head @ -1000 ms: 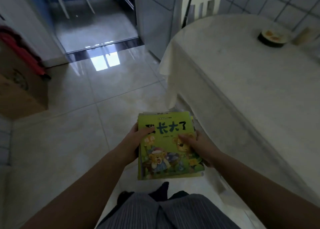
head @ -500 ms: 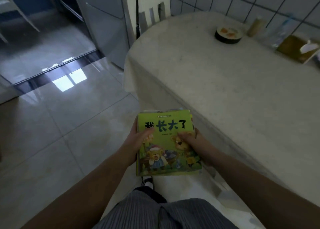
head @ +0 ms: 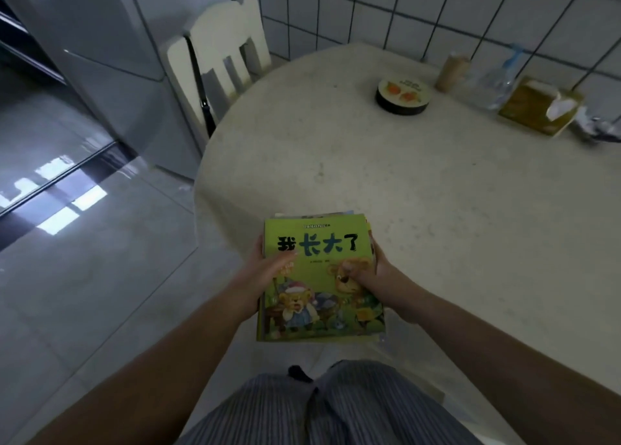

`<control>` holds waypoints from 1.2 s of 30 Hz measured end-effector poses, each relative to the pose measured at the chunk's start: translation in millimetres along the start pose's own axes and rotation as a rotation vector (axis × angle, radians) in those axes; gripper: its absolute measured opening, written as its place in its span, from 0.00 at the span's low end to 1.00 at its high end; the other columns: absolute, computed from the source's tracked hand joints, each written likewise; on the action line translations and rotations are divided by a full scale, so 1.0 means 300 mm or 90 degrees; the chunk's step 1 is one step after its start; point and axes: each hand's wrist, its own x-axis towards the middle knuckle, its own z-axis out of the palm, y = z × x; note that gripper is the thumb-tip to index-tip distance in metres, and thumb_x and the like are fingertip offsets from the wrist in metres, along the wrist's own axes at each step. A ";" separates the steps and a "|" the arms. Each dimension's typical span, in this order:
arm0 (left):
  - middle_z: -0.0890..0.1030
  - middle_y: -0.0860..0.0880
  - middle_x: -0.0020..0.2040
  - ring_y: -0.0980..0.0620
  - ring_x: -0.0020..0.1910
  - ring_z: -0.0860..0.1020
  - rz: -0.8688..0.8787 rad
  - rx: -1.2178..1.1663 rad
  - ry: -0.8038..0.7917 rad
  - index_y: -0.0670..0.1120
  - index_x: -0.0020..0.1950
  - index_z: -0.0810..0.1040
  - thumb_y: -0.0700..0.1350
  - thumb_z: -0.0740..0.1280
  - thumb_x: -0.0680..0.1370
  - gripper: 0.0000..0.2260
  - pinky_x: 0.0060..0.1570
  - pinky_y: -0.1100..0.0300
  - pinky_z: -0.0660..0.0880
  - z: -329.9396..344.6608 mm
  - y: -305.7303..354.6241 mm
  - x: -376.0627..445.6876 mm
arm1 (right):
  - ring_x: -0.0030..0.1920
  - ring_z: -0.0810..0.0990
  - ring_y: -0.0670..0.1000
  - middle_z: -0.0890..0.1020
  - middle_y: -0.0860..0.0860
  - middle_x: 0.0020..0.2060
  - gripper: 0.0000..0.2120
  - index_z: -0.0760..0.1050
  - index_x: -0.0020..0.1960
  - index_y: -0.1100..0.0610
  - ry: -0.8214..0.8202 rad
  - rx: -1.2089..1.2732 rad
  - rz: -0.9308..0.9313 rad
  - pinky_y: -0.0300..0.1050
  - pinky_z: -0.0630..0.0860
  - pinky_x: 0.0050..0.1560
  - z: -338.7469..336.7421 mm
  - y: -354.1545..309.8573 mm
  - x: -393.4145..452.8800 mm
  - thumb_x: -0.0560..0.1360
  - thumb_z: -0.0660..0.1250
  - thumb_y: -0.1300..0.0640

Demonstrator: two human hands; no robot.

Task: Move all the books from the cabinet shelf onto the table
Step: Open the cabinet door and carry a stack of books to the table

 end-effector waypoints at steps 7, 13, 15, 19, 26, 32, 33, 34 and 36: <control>0.81 0.50 0.48 0.51 0.45 0.81 -0.013 0.054 0.004 0.49 0.65 0.70 0.41 0.70 0.74 0.21 0.38 0.55 0.77 0.050 0.154 0.248 | 0.55 0.81 0.55 0.79 0.51 0.58 0.31 0.64 0.65 0.47 0.068 0.089 0.073 0.58 0.78 0.58 -0.094 -0.089 0.190 0.66 0.72 0.43; 0.80 0.43 0.55 0.41 0.54 0.79 -0.088 0.085 0.041 0.46 0.61 0.74 0.47 0.73 0.71 0.20 0.57 0.43 0.76 0.110 0.258 0.457 | 0.54 0.82 0.55 0.82 0.53 0.55 0.26 0.71 0.60 0.53 0.105 0.108 0.106 0.58 0.78 0.58 -0.192 -0.148 0.371 0.67 0.72 0.42; 0.80 0.42 0.57 0.40 0.56 0.79 -0.098 0.094 0.035 0.47 0.61 0.75 0.51 0.75 0.68 0.24 0.59 0.41 0.74 0.129 0.298 0.518 | 0.52 0.83 0.56 0.83 0.54 0.53 0.22 0.74 0.58 0.53 0.107 0.132 0.118 0.57 0.79 0.56 -0.223 -0.169 0.421 0.69 0.71 0.44; 0.79 0.42 0.59 0.39 0.55 0.79 -0.160 0.118 -0.023 0.52 0.64 0.72 0.56 0.73 0.67 0.27 0.58 0.38 0.74 0.145 0.358 0.641 | 0.52 0.82 0.56 0.83 0.55 0.53 0.21 0.74 0.58 0.54 0.144 0.171 0.137 0.55 0.79 0.54 -0.258 -0.200 0.507 0.70 0.71 0.45; 0.71 0.43 0.70 0.40 0.67 0.70 -0.148 0.222 -0.032 0.49 0.67 0.70 0.59 0.71 0.71 0.28 0.69 0.43 0.64 0.190 0.497 0.903 | 0.50 0.84 0.57 0.84 0.56 0.51 0.23 0.76 0.58 0.57 0.224 0.237 0.169 0.55 0.80 0.53 -0.302 -0.290 0.697 0.69 0.72 0.43; 0.63 0.42 0.75 0.41 0.73 0.62 -0.133 0.301 -0.068 0.44 0.74 0.63 0.57 0.68 0.74 0.33 0.69 0.46 0.60 0.246 0.625 1.123 | 0.49 0.83 0.56 0.84 0.56 0.49 0.21 0.76 0.55 0.57 0.313 0.278 0.166 0.54 0.81 0.51 -0.356 -0.385 0.845 0.70 0.71 0.43; 0.64 0.42 0.75 0.41 0.73 0.63 -0.127 0.312 -0.078 0.44 0.73 0.64 0.57 0.68 0.73 0.33 0.69 0.46 0.60 0.255 0.640 1.163 | 0.49 0.83 0.57 0.84 0.56 0.49 0.18 0.76 0.52 0.56 0.322 0.290 0.167 0.54 0.81 0.51 -0.364 -0.398 0.861 0.70 0.71 0.44; 0.65 0.41 0.74 0.41 0.72 0.64 -0.123 0.321 -0.095 0.45 0.73 0.65 0.57 0.69 0.73 0.32 0.68 0.46 0.61 0.267 0.660 1.200 | 0.48 0.83 0.57 0.84 0.55 0.48 0.15 0.76 0.49 0.54 0.332 0.305 0.166 0.54 0.80 0.51 -0.374 -0.410 0.881 0.71 0.71 0.45; 0.67 0.41 0.73 0.41 0.71 0.66 -0.110 0.347 -0.118 0.45 0.72 0.66 0.57 0.69 0.72 0.33 0.68 0.46 0.62 0.287 0.689 1.261 | 0.48 0.83 0.57 0.84 0.55 0.47 0.12 0.76 0.46 0.54 0.352 0.331 0.165 0.55 0.80 0.52 -0.393 -0.424 0.915 0.71 0.71 0.46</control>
